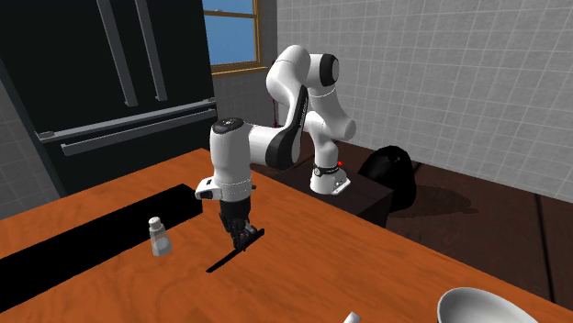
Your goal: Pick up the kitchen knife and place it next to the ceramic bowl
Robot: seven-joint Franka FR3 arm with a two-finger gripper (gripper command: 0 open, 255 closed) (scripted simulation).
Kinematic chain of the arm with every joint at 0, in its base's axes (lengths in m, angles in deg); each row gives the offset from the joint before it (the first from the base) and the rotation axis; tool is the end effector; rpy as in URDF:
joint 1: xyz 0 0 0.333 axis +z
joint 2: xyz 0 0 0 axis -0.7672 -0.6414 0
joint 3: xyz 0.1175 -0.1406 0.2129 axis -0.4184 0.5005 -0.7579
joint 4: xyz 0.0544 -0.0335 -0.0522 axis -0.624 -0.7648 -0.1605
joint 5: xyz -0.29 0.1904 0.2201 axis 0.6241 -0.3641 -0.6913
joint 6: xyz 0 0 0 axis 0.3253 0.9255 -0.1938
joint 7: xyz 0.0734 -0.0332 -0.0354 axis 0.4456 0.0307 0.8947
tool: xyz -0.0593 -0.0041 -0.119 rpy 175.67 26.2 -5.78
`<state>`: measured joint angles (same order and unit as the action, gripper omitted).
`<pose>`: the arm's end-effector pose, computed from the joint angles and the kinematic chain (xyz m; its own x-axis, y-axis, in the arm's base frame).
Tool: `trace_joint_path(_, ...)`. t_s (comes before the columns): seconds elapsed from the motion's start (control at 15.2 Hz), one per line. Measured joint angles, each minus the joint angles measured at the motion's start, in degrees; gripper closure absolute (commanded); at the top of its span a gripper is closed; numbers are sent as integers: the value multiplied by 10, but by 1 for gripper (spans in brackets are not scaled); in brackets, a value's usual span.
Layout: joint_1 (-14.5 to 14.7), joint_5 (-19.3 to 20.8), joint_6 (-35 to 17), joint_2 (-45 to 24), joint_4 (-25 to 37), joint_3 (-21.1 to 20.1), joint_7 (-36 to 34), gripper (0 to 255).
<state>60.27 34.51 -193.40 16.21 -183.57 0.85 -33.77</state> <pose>0.6169 0.2523 0.2821 0.9876 0.1537 0.0324 0.1543 -0.9879 -0.0156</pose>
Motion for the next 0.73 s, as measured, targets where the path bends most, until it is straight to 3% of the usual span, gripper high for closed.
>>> trace_joint_path(0.73,-1,-5,32,17,16,-2,3,255)
